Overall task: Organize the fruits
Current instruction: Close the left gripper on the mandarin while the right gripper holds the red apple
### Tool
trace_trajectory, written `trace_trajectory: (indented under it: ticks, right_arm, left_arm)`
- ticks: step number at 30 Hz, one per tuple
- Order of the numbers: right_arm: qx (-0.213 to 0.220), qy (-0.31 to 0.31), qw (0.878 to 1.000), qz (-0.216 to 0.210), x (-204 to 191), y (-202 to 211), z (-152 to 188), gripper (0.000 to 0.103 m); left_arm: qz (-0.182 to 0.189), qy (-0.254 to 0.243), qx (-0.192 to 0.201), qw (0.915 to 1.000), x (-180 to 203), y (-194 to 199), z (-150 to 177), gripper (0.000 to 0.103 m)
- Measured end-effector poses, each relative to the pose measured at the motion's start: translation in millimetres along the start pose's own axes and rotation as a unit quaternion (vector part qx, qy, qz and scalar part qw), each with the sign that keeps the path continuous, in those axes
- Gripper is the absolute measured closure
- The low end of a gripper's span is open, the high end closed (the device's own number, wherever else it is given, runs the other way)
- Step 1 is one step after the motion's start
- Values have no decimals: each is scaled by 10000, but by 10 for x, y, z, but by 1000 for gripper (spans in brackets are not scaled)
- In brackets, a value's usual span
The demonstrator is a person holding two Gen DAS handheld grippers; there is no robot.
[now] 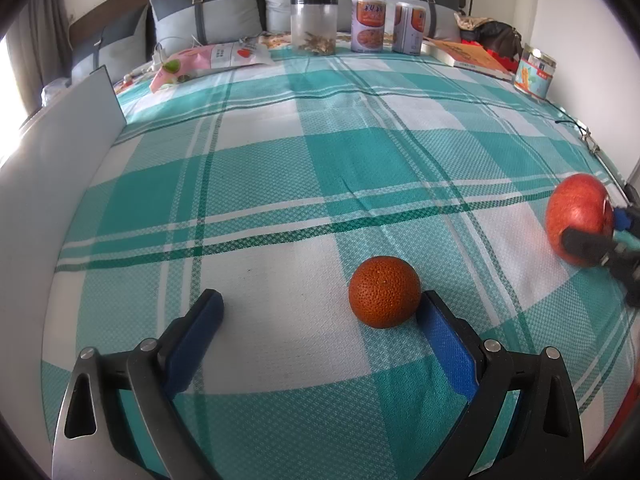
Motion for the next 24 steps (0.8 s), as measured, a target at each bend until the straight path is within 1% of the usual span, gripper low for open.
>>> trace_trajectory:
  ticks: [2,4,5,7,20,24]
  right_arm:
    - [22,-33,9998,207,-18,-134,49,12]
    - [-59,-44,9995,305,-22,-230,102,10]
    - [-17,15,9993,364,-46,-230,109,6]
    - [-98,113,9988,473,-92,-260,90,0]
    - [-106,95,9989,448,-71,-297,73,0]
    - [-106,94,9989,447,-72,-297,72,0]
  left_arm:
    - [0,0,1,10000,-1,1,0,4]
    - [0,-1,0,10000,-3,-1,0,4]
    - [1,-1,1,10000,-1,-2,0,4]
    - [2,-1,0,10000,-3,-1,-1,4]
    - [5,-2,-3,10000,-3,0,-1,4]
    - [56,14,0,10000,-12,-1,-1,5]
Point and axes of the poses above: each gripper's, at about its wrist camera, not at the fingertips, and y roughly against the way its jaws point, x to its right, z to its underside, the point moved 1 cm from there along -y, roughly the way its jaws point, and after that the axes turned 7 degrees about -x, right-handed, at the moved point
